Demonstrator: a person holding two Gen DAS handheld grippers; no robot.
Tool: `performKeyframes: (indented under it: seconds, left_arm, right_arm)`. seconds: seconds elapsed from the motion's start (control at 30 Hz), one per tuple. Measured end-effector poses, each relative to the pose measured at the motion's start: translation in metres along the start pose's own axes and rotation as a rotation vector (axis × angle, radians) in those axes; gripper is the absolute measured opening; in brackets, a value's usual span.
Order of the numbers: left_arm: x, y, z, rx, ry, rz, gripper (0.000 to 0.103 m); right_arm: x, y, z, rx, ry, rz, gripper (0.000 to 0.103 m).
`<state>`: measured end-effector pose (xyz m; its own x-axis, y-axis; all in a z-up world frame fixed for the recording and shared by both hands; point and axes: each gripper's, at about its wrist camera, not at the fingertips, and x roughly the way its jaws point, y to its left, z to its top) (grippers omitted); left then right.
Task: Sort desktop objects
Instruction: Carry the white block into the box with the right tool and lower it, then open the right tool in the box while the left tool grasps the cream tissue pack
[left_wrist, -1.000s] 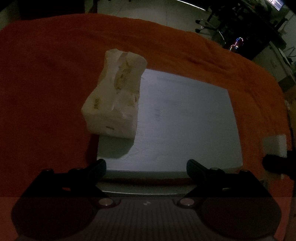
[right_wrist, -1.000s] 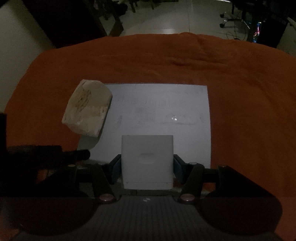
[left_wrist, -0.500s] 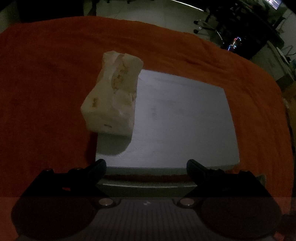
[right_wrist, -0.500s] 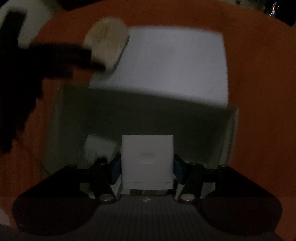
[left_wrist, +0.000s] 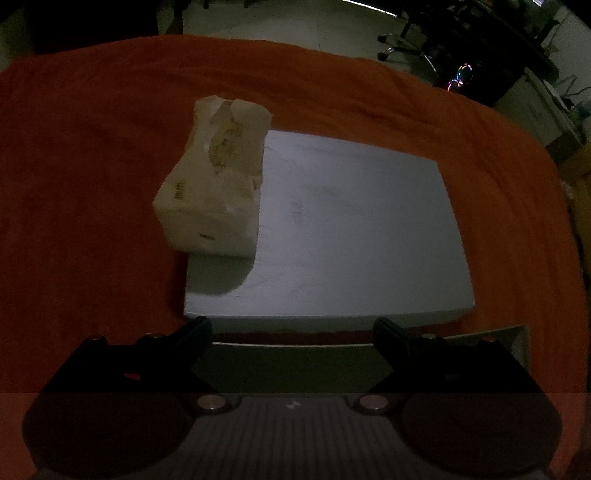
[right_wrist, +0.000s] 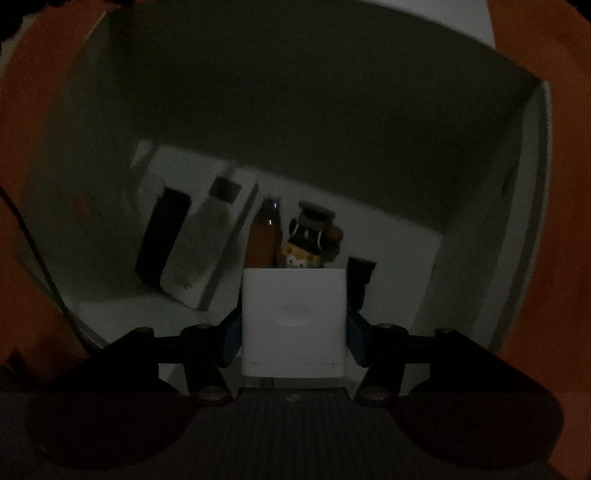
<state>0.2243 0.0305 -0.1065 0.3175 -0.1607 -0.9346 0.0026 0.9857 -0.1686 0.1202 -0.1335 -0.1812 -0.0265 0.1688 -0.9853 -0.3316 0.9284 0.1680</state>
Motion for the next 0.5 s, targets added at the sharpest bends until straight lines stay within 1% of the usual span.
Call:
performKeyframes:
  seconds: [0.13, 0.3, 0.4, 0.5]
  left_arm:
    - [-0.001, -0.003, -0.001, 0.01, -0.002, -0.001, 0.094]
    - [-0.003, -0.002, -0.002, 0.009, -0.025, 0.005, 0.094]
    - [-0.003, -0.002, -0.003, 0.003, -0.024, 0.007, 0.094]
    - [-0.003, -0.004, -0.005, 0.01, -0.018, 0.012, 0.094]
  right_arm:
    - [0.01, 0.001, 0.001, -0.031, -0.003, -0.029, 0.059]
    - [0.02, 0.0, -0.008, -0.073, -0.003, -0.067, 0.059]
    - [0.03, -0.001, -0.014, -0.085, 0.005, -0.073, 0.059]
    - [0.031, -0.001, -0.013, -0.091, 0.008, -0.076, 0.059]
